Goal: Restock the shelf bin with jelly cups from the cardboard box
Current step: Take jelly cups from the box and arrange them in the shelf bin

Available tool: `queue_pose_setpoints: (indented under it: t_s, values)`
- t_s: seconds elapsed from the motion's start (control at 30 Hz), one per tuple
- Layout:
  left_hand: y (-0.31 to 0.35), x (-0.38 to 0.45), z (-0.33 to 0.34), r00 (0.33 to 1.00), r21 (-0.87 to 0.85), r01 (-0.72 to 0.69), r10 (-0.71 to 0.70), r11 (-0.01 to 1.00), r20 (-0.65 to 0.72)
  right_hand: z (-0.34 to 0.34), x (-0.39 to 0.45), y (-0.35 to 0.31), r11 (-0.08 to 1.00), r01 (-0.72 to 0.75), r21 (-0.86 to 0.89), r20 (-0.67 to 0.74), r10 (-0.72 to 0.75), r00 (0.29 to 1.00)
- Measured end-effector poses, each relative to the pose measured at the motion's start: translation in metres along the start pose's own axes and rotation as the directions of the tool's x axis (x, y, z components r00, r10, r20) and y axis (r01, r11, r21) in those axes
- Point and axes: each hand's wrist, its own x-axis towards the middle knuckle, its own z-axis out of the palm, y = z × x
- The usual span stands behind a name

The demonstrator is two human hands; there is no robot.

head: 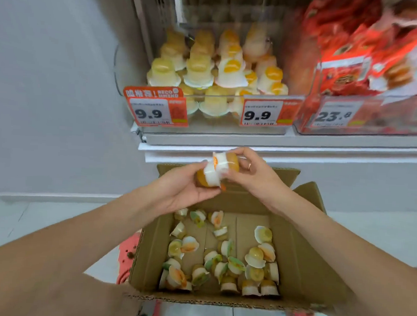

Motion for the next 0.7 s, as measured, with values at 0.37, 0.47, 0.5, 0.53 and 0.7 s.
queue_pose_setpoints:
  t_s: [0.37,0.47,0.5,0.53,0.7]
  values:
    - [0.039,-0.058,0.037,0.941,-0.05,-0.109,0.119,0.993,0.318,-0.012,-0.021,-0.086,0.929,0.303,-0.214,0.15,-0.275,0.95]
    - [0.042,-0.054,0.041,0.963,0.064,-0.099,0.079,0.993,0.259,-0.02,-0.019,-0.097,0.887,0.325,-0.328,0.243,-0.253,0.936]
    - [0.045,-0.053,0.041,0.964,0.103,-0.096,0.067,0.99,0.258,-0.022,-0.016,-0.099,0.868,0.333,-0.369,0.244,-0.255,0.936]
    - [0.049,-0.053,0.042,0.963,0.131,-0.086,0.048,0.988,0.265,-0.023,-0.015,-0.101,0.859,0.331,-0.39,0.23,-0.257,0.939]
    - [0.06,-0.048,0.045,0.972,0.168,-0.003,-0.037,0.986,0.233,-0.024,-0.005,-0.102,0.851,0.283,-0.442,0.197,-0.215,0.956]
